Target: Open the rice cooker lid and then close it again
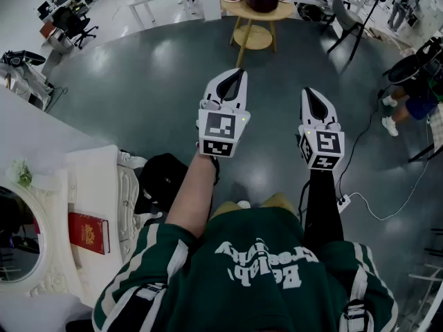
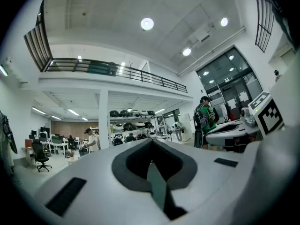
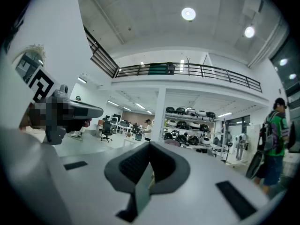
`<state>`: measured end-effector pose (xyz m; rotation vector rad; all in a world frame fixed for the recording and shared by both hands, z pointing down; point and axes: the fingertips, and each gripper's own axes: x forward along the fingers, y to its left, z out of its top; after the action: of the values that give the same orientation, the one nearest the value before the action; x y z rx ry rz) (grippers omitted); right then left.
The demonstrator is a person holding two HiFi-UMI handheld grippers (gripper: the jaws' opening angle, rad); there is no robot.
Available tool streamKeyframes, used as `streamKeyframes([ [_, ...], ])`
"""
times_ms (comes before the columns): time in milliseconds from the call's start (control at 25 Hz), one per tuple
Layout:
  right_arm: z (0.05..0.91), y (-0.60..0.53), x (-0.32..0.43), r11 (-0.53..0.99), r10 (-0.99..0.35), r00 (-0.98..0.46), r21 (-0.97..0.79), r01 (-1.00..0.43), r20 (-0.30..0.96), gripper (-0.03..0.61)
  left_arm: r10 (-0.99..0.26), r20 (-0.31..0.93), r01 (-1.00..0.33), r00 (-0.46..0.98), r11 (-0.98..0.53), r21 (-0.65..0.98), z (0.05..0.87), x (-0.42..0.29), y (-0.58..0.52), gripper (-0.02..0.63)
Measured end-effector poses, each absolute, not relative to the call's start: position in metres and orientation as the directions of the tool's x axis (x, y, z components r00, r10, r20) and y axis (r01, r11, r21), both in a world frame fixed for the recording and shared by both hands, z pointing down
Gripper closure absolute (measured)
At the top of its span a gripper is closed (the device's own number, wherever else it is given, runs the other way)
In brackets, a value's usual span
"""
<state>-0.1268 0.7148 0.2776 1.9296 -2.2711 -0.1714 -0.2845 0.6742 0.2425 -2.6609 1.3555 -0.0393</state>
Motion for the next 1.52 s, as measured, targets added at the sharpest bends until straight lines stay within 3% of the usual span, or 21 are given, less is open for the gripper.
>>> streamKeyframes([
  [680, 0.287, 0.648, -0.083, 0.170, -0.985, -0.171, 0.137, -0.976, 0.007, 0.574, -0.800, -0.018, -0.794, 0.600, -0.592, -0.139, 0.262, -0.235, 0.601, 0.617],
  [1520, 0.302, 0.379, 0.018, 0.247, -0.969, -0.247, 0.103, -0.963, 0.017, 0.574, -0.839, 0.021, -0.831, 0.544, -0.542, -0.128, 0.281, -0.128, 0.351, 0.617],
])
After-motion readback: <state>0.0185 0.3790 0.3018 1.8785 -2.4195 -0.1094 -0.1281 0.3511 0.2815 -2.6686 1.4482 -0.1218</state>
